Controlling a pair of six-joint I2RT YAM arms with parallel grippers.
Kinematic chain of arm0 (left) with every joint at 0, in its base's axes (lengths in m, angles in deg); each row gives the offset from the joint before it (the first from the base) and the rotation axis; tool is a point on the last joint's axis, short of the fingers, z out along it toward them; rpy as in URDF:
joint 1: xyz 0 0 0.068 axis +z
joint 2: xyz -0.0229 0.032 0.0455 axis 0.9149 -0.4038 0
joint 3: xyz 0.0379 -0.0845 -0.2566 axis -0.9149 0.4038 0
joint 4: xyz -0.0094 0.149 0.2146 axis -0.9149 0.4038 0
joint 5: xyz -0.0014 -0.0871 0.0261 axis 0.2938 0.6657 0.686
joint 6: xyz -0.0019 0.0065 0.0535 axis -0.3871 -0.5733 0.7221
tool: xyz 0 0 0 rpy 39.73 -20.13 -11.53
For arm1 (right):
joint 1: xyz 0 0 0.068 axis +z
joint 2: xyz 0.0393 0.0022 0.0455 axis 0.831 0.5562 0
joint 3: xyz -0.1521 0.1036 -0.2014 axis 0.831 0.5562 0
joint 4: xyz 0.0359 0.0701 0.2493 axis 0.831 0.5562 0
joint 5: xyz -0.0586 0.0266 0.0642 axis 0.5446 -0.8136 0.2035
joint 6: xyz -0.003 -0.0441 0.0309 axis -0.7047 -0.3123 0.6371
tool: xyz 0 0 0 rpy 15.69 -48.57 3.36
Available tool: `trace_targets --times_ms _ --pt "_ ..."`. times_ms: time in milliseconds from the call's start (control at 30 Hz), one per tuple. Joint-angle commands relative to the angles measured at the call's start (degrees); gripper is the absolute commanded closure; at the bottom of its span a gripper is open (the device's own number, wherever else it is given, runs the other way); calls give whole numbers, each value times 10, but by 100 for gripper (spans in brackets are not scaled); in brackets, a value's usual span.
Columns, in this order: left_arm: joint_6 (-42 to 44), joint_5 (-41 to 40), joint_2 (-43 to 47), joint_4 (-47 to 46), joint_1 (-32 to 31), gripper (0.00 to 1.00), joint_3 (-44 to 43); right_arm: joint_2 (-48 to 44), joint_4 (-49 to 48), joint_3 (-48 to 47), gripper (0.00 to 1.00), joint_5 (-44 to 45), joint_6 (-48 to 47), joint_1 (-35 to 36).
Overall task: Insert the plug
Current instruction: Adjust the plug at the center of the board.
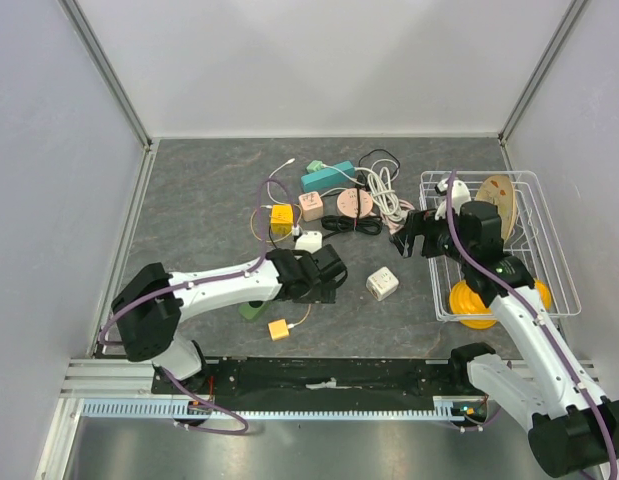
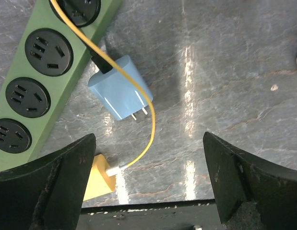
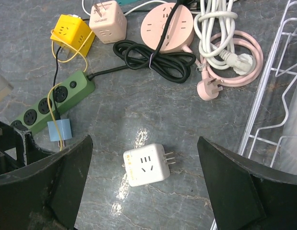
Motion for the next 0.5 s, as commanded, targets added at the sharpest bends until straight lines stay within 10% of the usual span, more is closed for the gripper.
trace_targets --times_ms 0,467 --pt "-78 -83 -32 36 -7 1 -43 -10 -6 10 2 5 -12 2" --pt "-145 -122 -134 47 -8 14 -66 -5 -12 20 2 14 -31 21"
